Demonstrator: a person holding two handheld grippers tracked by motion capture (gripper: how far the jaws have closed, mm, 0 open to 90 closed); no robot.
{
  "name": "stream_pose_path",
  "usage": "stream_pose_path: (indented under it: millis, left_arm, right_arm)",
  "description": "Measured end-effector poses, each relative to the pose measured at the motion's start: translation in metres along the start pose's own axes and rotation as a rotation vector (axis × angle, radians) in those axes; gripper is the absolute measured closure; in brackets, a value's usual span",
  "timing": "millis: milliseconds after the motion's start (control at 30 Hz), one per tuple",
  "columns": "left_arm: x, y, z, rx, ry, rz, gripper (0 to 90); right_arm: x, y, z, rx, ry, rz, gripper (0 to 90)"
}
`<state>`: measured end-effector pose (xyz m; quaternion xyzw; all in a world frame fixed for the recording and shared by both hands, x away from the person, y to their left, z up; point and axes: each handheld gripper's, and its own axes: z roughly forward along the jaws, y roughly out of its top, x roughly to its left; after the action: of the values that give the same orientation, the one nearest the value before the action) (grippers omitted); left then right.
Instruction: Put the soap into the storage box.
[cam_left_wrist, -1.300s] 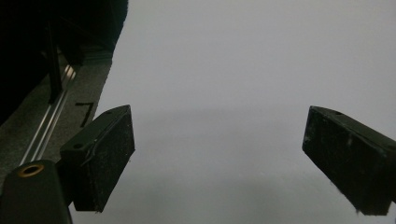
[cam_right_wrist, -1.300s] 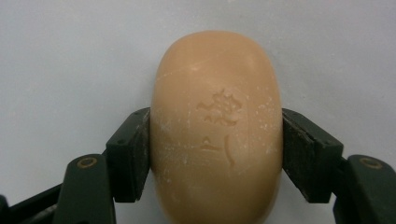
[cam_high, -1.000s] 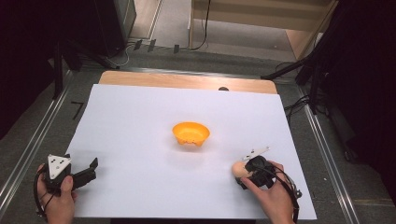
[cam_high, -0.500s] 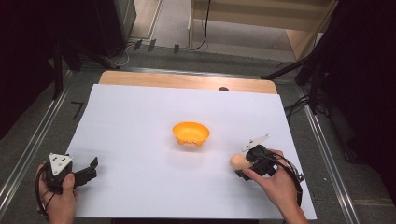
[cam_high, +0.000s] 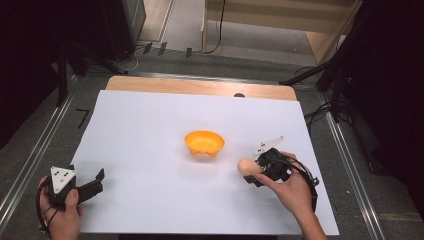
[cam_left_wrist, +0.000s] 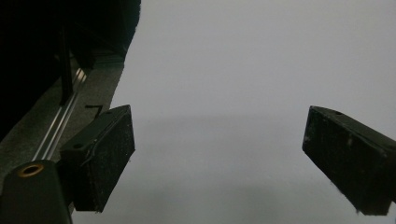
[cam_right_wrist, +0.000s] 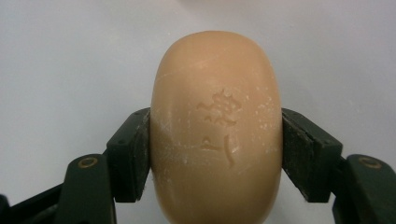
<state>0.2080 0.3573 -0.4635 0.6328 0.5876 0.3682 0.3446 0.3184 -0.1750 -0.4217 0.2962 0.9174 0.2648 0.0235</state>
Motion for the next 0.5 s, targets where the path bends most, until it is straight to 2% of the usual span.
stream_pose_path:
  millis: [67,133,167,300,400,433,500]
  left_arm:
    - [0.000,0.000,0.000,0.007,-0.006,0.003,9.9]
    - [0.000,0.000,0.000,0.006,-0.012,0.009,10.1]
    - [0.000,-0.001,-0.001,-0.011,-0.022,0.014,13.3]
    - [0.000,-0.002,-0.005,-0.046,-0.028,0.020,13.3]
    - [0.000,-0.002,-0.004,-0.038,-0.021,0.010,13.2]
    - [0.000,-0.002,-0.003,-0.028,-0.019,0.011,13.2]
    - [0.000,-0.001,-0.002,-0.025,-0.018,0.017,13.3]
  right_arm:
    - [0.001,0.005,-0.001,0.005,0.006,-0.029,33.0]
    - [0.001,0.007,-0.002,-0.002,0.005,-0.037,33.0]
    - [0.002,0.010,-0.003,-0.012,0.005,-0.055,33.0]
    - [0.001,0.014,-0.005,-0.021,0.014,-0.098,32.9]
    - [0.001,0.017,-0.004,-0.011,0.026,-0.123,32.9]
    - [0.002,0.021,-0.003,-0.006,0.064,-0.149,33.0]
    - [0.003,0.023,-0.003,-0.007,0.065,-0.160,32.9]
